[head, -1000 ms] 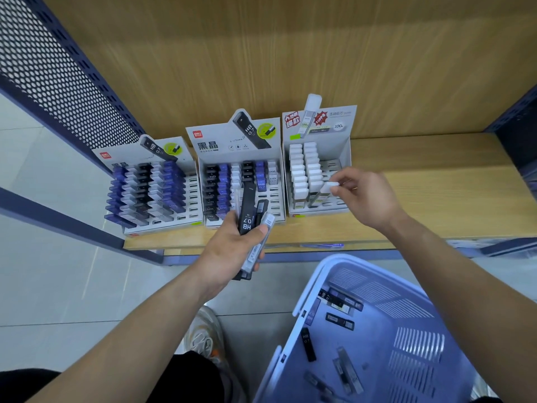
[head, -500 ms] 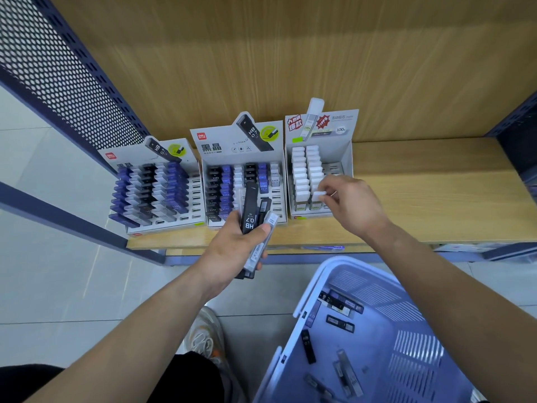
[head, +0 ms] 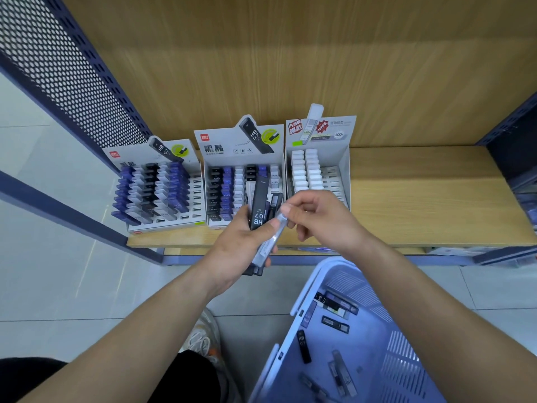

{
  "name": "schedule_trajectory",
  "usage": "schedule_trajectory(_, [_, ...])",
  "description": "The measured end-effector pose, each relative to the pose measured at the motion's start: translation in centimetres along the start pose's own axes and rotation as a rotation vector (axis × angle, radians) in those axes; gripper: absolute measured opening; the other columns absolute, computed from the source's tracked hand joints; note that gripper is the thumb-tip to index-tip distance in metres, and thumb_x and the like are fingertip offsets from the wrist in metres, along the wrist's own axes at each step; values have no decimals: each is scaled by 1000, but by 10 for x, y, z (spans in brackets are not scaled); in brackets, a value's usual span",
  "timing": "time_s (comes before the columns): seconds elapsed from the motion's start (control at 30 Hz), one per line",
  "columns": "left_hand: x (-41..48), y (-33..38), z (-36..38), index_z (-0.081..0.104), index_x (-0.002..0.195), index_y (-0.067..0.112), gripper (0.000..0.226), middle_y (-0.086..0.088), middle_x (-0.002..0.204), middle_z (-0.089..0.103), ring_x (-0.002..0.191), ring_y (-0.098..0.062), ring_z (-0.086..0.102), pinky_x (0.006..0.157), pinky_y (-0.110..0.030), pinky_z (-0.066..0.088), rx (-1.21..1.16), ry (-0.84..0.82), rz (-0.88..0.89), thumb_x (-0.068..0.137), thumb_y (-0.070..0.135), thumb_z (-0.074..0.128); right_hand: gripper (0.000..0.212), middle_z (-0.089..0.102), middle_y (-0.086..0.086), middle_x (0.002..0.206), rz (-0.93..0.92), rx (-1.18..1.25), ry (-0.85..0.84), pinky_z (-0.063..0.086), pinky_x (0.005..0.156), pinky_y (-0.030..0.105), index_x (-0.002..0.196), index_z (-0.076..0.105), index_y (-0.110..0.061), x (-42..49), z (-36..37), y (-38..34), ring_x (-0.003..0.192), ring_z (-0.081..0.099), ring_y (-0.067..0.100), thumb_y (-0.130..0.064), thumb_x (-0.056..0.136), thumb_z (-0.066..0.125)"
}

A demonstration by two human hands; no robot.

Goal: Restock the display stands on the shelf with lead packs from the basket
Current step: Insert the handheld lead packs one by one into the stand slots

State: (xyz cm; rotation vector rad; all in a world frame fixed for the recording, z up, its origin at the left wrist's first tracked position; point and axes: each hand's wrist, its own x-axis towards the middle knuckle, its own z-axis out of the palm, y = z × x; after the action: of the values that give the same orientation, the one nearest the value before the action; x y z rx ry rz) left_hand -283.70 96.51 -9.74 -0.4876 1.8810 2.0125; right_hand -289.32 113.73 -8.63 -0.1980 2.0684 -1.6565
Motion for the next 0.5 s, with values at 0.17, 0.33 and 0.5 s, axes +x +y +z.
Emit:
schedule_trajectory(0.17, [-4,5,-3,56,115,20,19,0,87,64,66,-15,65,57,-34,50,-23,7,1,99,26,63,13,65,8,64,29,79,9,51,56,33,91,66,-6,0,-6,-6,49,54,22,-17,98,62])
schedule_trajectory(0.33, [-6,9,-3,51,120,18,23,2,90,63,65,-10,66,62,-37,51,82,1,36,101,25,61,16,62,11,65,131,127,3,56,58,34,84,65,-10,5,0,-12,52,57,24,-20,96,64])
schedule_trajectory(0.5, [-9,11,-4,49,120,21,23,4,92,64,65,-9,66,60,-35,51,89,25,30,101,31,60,23,63,10,63,129,58,29,57,59,34,87,63,-1,11,-2,-17,50,57,22,-22,93,69])
